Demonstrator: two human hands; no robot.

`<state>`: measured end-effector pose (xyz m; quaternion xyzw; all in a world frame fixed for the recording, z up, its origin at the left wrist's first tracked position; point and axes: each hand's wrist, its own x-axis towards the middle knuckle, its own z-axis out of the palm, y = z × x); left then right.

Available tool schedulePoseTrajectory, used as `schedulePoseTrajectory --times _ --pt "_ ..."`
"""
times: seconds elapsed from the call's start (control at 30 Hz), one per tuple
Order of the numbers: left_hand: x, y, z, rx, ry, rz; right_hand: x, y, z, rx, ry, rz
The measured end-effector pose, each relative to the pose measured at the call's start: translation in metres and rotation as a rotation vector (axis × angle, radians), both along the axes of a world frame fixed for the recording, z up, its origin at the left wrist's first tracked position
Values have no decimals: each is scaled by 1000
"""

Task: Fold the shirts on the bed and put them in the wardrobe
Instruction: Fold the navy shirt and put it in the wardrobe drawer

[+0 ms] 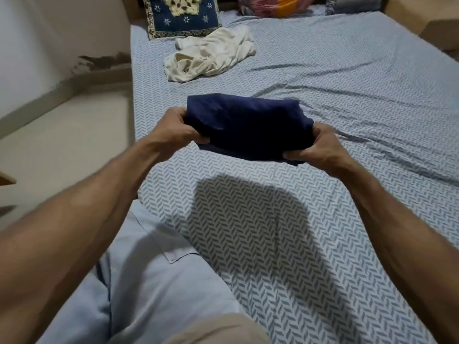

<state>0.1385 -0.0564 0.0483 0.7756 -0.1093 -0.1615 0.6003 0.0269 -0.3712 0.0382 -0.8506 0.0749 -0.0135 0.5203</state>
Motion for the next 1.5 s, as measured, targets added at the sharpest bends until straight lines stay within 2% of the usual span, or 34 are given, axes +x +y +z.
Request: schedulePoseTrajectory --times 0.1,0.2,0.3,0.37,0.5,0.6,0.67,0.77,0.83,0.87,0.93,1.03,1.07,1.13,1.2,1.5 --pt "-22 9 -39 90 -3 -17 -15 8 -48 -58 61 -3" --pt "-58 26 -100 233 32 -150 -51 21 -102 -97 196 62" --pt "-76 37 -132 318 52 -232 -79 32 -121 -72 244 86" --pt "-75 35 -131 294 97 -230 -83 32 -121 -48 221 66" --pt "-74 33 -118 20 400 -130 -86 36 -112 213 137 -81" --pt "-80 35 -119 -38 329 -40 -93 34 -113 279 109 -131" --pt "-89 44 -123 31 236 -85 -103 29 -115 211 89 -44" --pt "-104 59 -127 223 37 -292 -128 26 -123 -190 55 206" --pt "-112 68 -131 465 -159 -453 -149 27 -129 -425 73 349" --pt "-115 68 -131 555 -222 -471 -157 27 -131 -459 68 383" --pt "-124 66 -127 623 -244 -385 -169 33 -135 -362 42 289" --pt "-131 65 -129 599 -130 -97 -174 53 -133 -237 32 -180" --pt "-133 64 -130 578 -24 -27 -173 62 -131 -227 111 -319" --pt "-138 62 -131 476 253 38 -173 73 -128 -132 326 -459" --pt "-145 59 -133 425 375 6 -174 80 -128 -52 424 -503" --pt "-148 66 -136 491 410 51 -184 69 -140 17 594 -481"
